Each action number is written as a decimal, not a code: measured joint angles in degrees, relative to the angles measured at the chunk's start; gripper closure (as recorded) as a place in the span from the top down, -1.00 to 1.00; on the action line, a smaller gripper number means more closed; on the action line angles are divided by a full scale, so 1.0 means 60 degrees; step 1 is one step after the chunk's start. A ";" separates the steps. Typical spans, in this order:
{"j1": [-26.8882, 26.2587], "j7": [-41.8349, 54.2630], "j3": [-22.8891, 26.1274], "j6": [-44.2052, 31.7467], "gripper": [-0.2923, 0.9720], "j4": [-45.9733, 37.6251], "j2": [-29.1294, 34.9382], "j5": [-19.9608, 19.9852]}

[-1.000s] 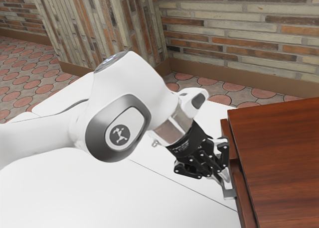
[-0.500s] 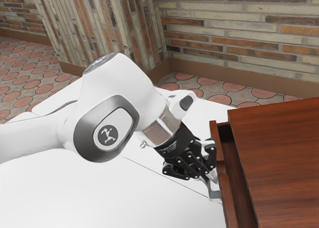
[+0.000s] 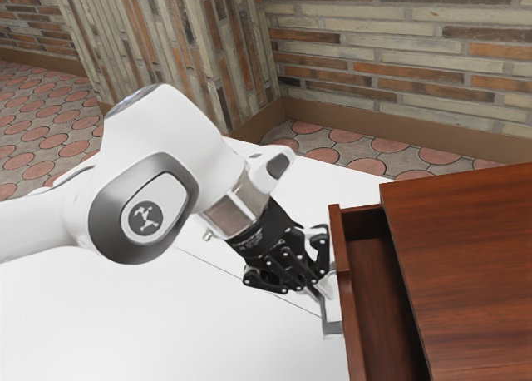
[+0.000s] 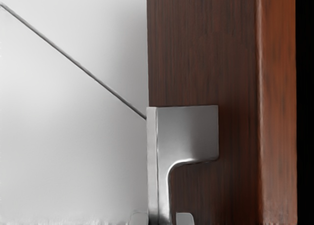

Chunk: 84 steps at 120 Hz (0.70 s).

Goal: Pull the drawer handle with one arm to open the drawer

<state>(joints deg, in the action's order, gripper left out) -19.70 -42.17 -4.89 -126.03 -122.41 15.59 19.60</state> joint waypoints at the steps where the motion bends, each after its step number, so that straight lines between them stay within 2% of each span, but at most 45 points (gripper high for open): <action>1: 0.0000 0.0002 0.0000 0.0002 -0.69 -0.0009 0.0005 -0.0002; 66: -0.0006 0.0051 -0.0003 0.0171 -0.71 -0.0568 0.0590 -0.0192; 84: -0.0030 0.0057 -0.0272 0.0262 -0.71 -0.0698 0.0653 -0.0272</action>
<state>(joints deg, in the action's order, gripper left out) -19.88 -41.83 -6.52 -124.45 -126.59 19.51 17.97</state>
